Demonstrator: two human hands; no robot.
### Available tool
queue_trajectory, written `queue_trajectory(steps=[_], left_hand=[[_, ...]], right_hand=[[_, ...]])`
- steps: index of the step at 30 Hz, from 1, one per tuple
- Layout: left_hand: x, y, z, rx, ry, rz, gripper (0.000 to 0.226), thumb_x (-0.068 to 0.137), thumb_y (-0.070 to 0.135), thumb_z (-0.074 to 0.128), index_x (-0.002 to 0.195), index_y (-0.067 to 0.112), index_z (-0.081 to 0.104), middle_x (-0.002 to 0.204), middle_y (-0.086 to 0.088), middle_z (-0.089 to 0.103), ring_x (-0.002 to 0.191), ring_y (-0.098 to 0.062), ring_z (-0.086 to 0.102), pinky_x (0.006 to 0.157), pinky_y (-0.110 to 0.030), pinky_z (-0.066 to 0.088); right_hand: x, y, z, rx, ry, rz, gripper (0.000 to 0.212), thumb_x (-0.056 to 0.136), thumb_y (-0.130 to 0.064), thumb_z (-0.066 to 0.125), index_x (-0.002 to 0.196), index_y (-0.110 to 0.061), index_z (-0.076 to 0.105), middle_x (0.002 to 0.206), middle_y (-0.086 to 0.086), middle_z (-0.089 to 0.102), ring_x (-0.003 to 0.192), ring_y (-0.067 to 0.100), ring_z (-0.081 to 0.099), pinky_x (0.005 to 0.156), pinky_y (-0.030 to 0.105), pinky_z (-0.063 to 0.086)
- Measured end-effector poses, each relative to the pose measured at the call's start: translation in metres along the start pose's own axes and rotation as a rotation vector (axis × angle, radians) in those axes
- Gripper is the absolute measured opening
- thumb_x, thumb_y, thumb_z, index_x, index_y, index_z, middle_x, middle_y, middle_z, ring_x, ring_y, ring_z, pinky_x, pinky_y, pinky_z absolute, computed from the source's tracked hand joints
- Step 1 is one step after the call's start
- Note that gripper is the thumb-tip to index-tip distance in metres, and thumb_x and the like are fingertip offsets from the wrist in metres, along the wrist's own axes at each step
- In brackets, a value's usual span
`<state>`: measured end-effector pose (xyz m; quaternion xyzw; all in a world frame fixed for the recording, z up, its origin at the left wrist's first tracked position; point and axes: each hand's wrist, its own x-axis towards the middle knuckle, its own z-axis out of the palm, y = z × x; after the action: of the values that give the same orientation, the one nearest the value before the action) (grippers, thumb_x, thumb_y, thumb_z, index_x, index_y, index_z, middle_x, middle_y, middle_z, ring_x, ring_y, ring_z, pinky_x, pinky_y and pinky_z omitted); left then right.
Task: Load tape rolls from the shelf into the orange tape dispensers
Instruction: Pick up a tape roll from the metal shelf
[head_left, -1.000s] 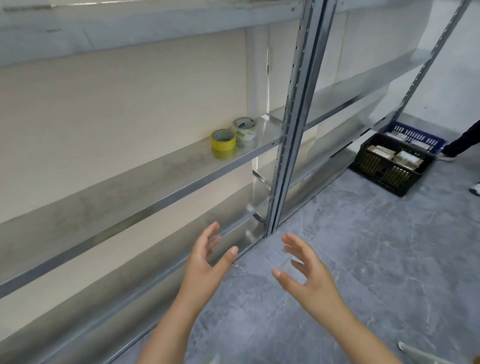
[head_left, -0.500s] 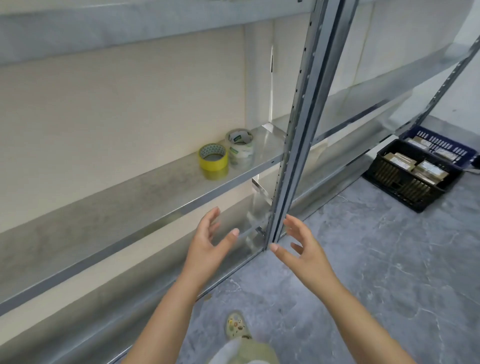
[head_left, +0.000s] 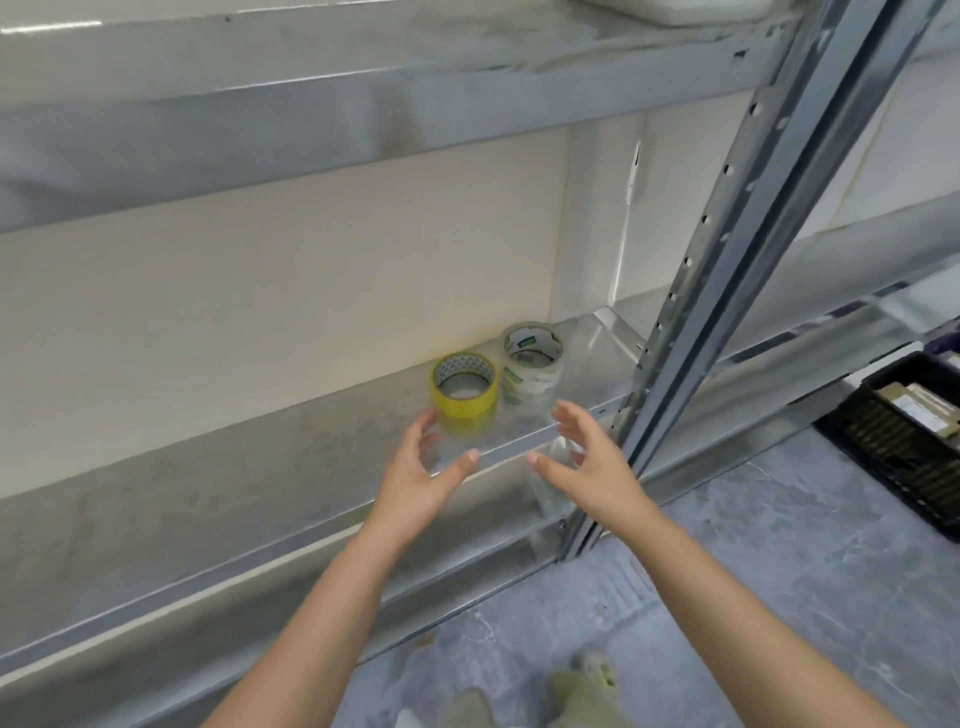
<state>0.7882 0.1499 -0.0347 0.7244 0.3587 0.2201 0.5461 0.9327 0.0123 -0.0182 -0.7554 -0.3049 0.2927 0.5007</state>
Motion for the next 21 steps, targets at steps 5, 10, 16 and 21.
queue_trajectory(steps=[5, 10, 16, 21], left_hand=[[0.030, -0.001, 0.007, 0.049, 0.134, -0.083, 0.078, 0.078, 0.015, 0.075, 0.142, 0.010, 0.031, 0.148, -0.006, 0.039, 0.126, -0.019, 0.046, 0.093, -0.024, 0.035], [0.060, 0.000, 0.024, -0.022, 0.274, -0.201, 0.085, 0.073, 0.011, 0.079, 0.142, 0.009, 0.031, 0.149, -0.009, 0.037, 0.129, -0.025, 0.044, 0.090, -0.028, 0.040], [0.086, -0.005, 0.046, -0.055, 0.370, -0.361, 0.099, 0.067, 0.022, 0.084, 0.146, 0.009, 0.025, 0.151, -0.012, 0.036, 0.132, -0.029, 0.044, 0.107, -0.038, 0.039], [0.098, -0.004, 0.045, 0.107, 0.396, -0.426, 0.116, 0.059, 0.039, 0.086, 0.148, 0.011, 0.018, 0.152, -0.016, 0.034, 0.138, -0.029, 0.038, 0.110, -0.044, 0.037]], right_hand=[[0.051, 0.001, -0.009, -0.040, -0.169, 0.004, 0.079, 0.079, -0.029, 0.073, 0.144, -0.017, 0.030, 0.149, 0.000, 0.039, 0.130, 0.011, 0.039, 0.105, 0.027, 0.033], [0.097, -0.002, -0.006, -0.154, -0.318, 0.005, 0.083, 0.077, -0.029, 0.074, 0.144, -0.012, 0.029, 0.147, 0.006, 0.041, 0.132, 0.018, 0.043, 0.110, 0.035, 0.037], [0.114, -0.001, 0.009, -0.161, -0.364, 0.017, 0.065, 0.077, -0.015, 0.072, 0.134, -0.006, 0.041, 0.133, 0.010, 0.053, 0.123, 0.026, 0.053, 0.105, 0.039, 0.044], [0.121, 0.000, 0.025, -0.181, -0.351, -0.043, 0.048, 0.073, -0.003, 0.067, 0.116, -0.006, 0.048, 0.118, 0.018, 0.060, 0.110, 0.032, 0.058, 0.098, 0.048, 0.047]])
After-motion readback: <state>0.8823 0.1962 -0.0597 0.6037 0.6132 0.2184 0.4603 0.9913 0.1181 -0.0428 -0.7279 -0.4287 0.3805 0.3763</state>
